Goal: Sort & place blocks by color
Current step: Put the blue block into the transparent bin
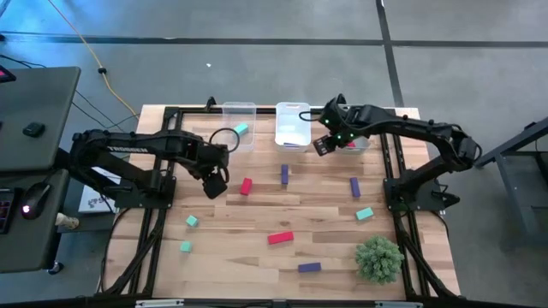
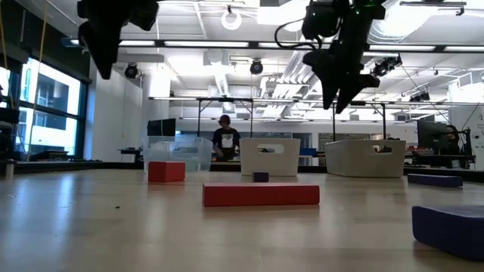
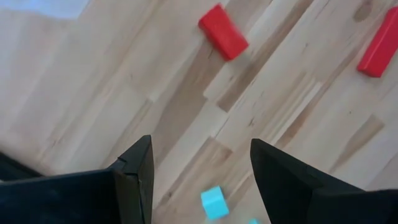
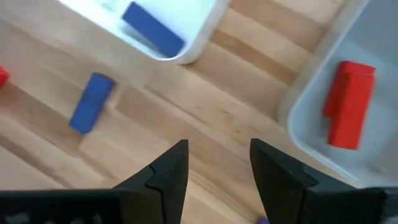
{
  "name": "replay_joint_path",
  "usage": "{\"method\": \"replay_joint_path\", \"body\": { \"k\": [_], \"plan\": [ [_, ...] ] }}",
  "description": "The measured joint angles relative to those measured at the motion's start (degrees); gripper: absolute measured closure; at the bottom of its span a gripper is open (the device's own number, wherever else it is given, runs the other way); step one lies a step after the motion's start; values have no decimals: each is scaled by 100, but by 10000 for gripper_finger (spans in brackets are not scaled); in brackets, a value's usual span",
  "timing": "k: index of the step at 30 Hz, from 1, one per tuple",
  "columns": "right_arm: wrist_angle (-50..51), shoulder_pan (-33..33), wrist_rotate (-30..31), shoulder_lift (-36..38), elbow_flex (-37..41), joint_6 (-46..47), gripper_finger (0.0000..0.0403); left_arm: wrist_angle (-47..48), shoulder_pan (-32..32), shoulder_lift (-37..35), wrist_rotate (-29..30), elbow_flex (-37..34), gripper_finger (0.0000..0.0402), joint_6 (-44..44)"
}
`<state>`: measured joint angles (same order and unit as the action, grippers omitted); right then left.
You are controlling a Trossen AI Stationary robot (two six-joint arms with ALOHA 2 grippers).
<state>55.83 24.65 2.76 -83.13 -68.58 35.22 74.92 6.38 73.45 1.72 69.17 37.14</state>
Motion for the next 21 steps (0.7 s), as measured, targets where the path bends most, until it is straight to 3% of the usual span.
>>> {"method": "replay_joint_path", "body": {
  "k": [16,21],
  "plan": [
    [-41,-340,-50,0,0,-218,242,133,-1542,0,222,-6,215,2352],
    [-41,-340,-162,0,0,-415,242,96,-2056,0,223,-438,215,3153]
  ]
}}
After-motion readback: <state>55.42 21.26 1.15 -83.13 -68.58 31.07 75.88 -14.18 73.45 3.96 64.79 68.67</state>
